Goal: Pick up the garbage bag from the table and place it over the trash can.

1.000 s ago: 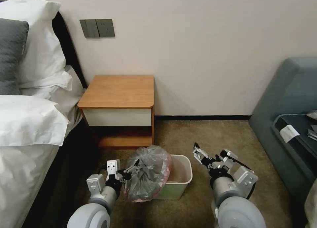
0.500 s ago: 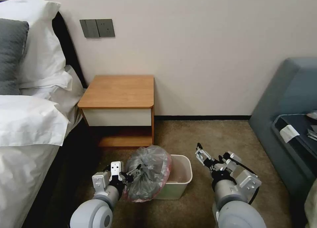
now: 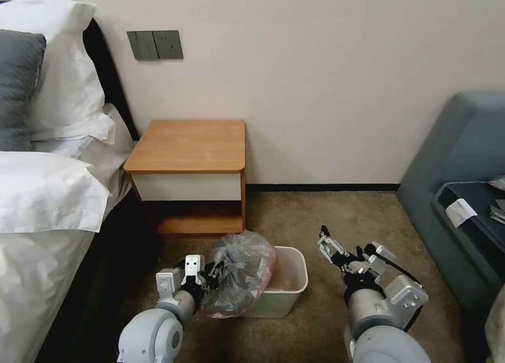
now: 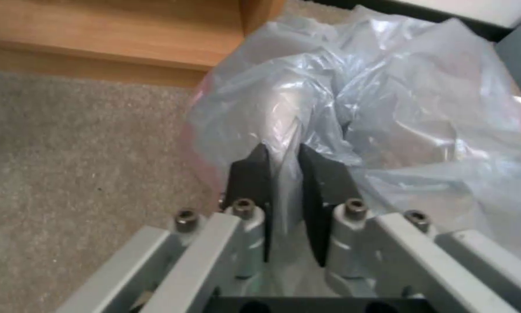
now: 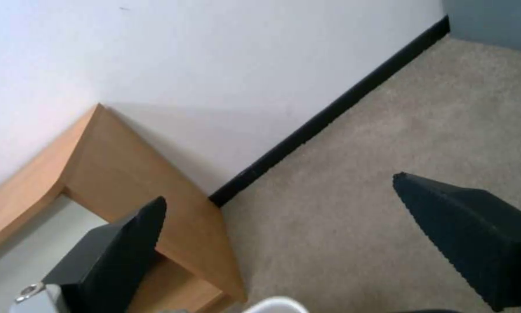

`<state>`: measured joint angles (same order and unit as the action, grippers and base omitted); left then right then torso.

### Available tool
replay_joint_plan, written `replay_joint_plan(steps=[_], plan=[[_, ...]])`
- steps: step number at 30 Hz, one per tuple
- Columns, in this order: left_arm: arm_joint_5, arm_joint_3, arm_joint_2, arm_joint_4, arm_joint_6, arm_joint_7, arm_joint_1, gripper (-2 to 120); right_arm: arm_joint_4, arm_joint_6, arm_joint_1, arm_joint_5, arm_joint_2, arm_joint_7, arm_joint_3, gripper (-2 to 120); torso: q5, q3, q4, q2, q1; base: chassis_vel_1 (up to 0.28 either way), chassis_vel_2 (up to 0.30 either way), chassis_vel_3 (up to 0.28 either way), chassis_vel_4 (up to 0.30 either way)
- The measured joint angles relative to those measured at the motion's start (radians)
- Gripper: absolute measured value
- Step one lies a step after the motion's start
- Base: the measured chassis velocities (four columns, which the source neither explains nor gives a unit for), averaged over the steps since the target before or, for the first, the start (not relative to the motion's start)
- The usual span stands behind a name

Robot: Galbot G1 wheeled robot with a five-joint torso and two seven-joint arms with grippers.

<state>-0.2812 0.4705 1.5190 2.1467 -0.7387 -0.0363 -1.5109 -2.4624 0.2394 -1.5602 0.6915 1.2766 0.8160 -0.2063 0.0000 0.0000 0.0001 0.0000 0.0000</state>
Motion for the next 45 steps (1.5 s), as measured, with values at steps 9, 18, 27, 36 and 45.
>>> replay_joint_plan(steps=[9,18,27,36,45], plan=[[0.021,0.0,-0.004,-0.016,0.005,0.002,-0.005,3,-0.008,-0.016,-0.005,-0.039,-0.004,-0.012,0.003,100,0.0,0.0,-0.0001,0.0,0.0,0.0,0.0,0.0,0.0],[0.032,-0.016,0.003,-0.015,0.005,0.005,-0.021,3,-0.014,-0.026,-0.005,-0.063,0.003,-0.017,0.02,100,-0.0001,0.0,0.0,0.0,0.0,0.0,0.0,0.0,0.0],[0.037,-0.02,0.003,-0.02,0.005,0.005,-0.024,5,-0.027,-0.031,-0.001,-0.063,-0.007,-0.017,0.006,100,0.0,0.0,0.0,0.0,0.0,0.0,0.0,0.0,0.0],[0.045,-0.031,0.008,-0.029,0.003,0.0,-0.019,17,-0.027,-0.036,-0.004,-0.067,-0.003,-0.017,0.009,100,0.0,0.0,-0.0001,0.0,0.0,0.0,0.0,0.0,0.0],[0.049,-0.036,0.008,-0.035,0.0,-0.004,-0.019,41,-0.026,-0.039,0.001,-0.068,-0.002,-0.017,0.01,100,0.0,0.0,-0.0001,0.0,0.0,0.0,0.0,0.0,0.0]])
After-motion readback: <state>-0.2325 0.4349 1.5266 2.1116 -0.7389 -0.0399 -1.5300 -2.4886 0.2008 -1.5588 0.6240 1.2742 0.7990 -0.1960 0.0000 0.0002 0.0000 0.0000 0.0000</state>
